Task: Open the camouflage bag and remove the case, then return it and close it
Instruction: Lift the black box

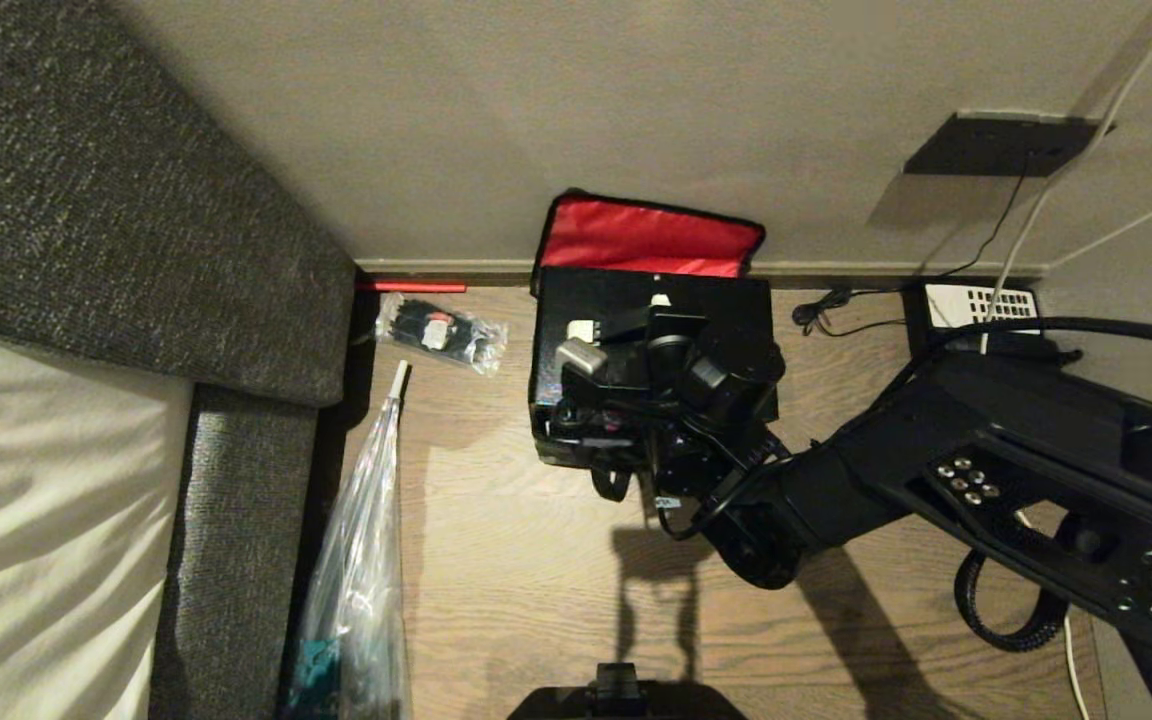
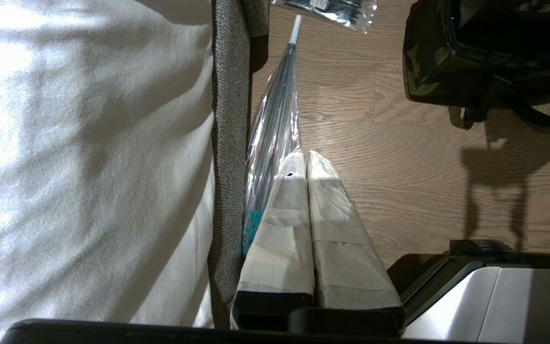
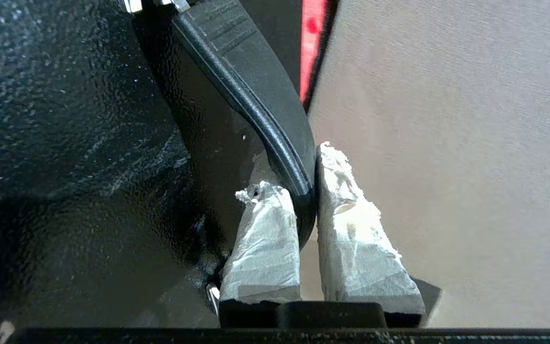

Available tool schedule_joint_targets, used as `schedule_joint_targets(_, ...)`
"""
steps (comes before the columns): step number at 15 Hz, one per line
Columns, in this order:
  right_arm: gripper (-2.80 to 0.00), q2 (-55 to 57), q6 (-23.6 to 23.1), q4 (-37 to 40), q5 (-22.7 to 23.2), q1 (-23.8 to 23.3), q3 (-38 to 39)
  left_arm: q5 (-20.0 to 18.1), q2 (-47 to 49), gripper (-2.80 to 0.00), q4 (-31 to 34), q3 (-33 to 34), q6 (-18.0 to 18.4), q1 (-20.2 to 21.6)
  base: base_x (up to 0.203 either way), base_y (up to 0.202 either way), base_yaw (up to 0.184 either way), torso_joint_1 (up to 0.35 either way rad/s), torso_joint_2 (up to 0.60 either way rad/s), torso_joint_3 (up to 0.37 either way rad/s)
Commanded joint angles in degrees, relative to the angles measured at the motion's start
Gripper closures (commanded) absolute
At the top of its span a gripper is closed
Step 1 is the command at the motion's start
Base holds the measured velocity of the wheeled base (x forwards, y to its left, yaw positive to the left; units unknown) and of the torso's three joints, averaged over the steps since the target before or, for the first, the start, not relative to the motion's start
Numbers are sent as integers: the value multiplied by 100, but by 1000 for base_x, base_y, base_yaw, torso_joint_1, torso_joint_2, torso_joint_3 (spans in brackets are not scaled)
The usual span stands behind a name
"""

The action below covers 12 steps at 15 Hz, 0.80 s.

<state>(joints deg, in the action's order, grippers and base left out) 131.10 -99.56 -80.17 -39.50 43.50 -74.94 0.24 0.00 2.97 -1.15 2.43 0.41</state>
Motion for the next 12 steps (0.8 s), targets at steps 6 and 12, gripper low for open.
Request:
schedule_joint_targets(6, 0, -492, -372, -52, -137, 190, 341, 2, 0, 0, 1, 0, 4, 2, 0, 0, 0, 0, 0, 0)
schedule_joint_targets(12, 0, -774, -465, -68, -145, 196, 632, 2, 0, 0, 1, 0, 4, 2, 0, 0, 0, 0, 0, 0)
